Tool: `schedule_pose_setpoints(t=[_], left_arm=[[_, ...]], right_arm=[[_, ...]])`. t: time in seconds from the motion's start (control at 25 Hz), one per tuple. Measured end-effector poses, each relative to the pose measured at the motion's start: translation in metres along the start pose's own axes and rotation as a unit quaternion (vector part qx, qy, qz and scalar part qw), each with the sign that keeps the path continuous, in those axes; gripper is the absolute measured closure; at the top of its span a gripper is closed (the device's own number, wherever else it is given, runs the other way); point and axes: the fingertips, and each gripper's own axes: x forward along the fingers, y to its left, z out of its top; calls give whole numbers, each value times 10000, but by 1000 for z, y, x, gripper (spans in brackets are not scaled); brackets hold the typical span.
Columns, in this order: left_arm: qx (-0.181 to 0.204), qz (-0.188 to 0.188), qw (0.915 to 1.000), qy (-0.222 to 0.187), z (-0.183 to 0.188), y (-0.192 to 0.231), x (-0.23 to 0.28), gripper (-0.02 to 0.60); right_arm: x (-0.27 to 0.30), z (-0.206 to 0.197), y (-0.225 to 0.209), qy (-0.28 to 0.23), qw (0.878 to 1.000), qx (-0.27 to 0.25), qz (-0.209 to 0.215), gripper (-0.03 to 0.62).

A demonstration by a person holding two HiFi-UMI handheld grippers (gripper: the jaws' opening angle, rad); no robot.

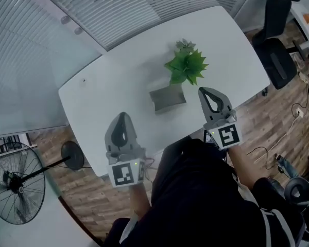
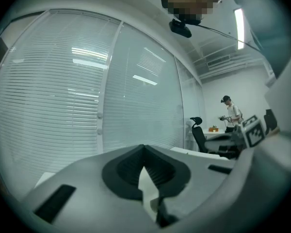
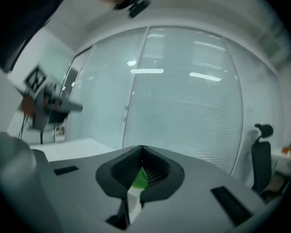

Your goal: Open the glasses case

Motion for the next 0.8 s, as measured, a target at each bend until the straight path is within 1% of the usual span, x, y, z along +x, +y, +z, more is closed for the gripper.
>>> schedule_pose_setpoints(t=[0.08,0.16,0.2,0.28,0.48,0.56,0.8], left_arm=[[50,-48,9999,-119,9,-4,1,583],[87,-82,9997,-198,16,-10,2,583],[104,-112,9996,-221,18,-13,3,583],[131,-186,9995,-231,18,-20,6,583],[182,-199,9994,-235,20,-22,8,583],[234,-201,9992,-268,24,-23,10,583],[437,-281,9981,-326,28,-34,13,583]], right_arm=[[-24,42,-13,-379,9962,740,-241,577],[-41,63,-22,-678,9898,1169,-460,577],[-46,68,-24,-741,9880,1254,-518,577],[-52,69,-24,-719,9895,1134,-528,577],[-60,74,-20,-581,9955,437,-612,577],[-60,78,-19,-535,9961,264,-644,579],[-60,76,-24,-508,9963,303,-625,579]])
